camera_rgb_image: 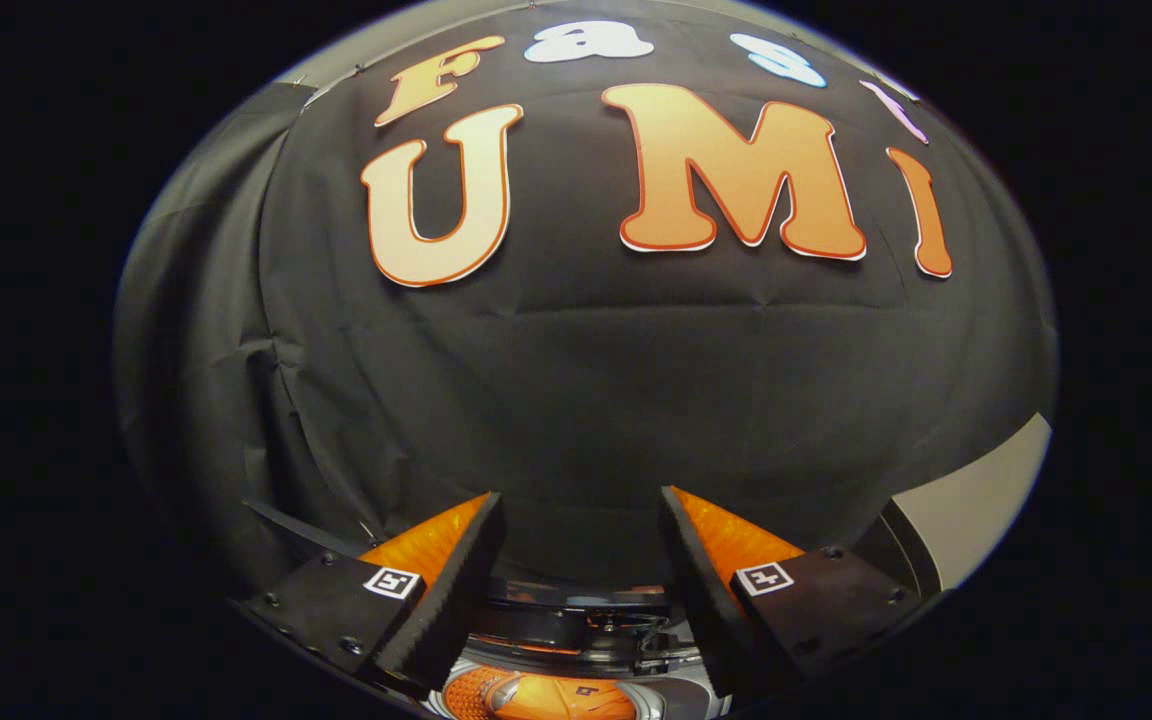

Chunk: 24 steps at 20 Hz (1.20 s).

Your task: Put the clothes into the washing machine and then close the washing machine lid.

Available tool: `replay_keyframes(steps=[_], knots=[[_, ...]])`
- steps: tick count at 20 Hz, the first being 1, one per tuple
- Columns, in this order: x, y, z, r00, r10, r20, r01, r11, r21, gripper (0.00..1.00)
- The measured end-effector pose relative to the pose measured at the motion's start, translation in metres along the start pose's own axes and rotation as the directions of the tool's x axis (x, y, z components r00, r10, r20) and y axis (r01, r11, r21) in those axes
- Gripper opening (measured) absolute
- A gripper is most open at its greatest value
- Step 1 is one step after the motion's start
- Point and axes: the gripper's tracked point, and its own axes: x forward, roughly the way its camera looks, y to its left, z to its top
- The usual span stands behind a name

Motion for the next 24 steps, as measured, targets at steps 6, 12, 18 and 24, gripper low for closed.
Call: replay_keyframes(steps=[6, 12, 18, 24], knots=[[-0.032, 0.003, -0.009, 0.998, -0.006, 0.063, 0.007, 1.0, -0.011, 0.99], [-0.065, 0.006, -0.026, 0.997, -0.015, 0.081, 0.016, 1.0, -0.015, 0.99], [-0.089, 0.009, -0.043, 0.995, -0.019, 0.098, 0.021, 1.0, -0.02, 0.99], [-0.107, 0.01, -0.059, 0.991, -0.009, 0.131, 0.013, 1.0, -0.028, 0.98]])
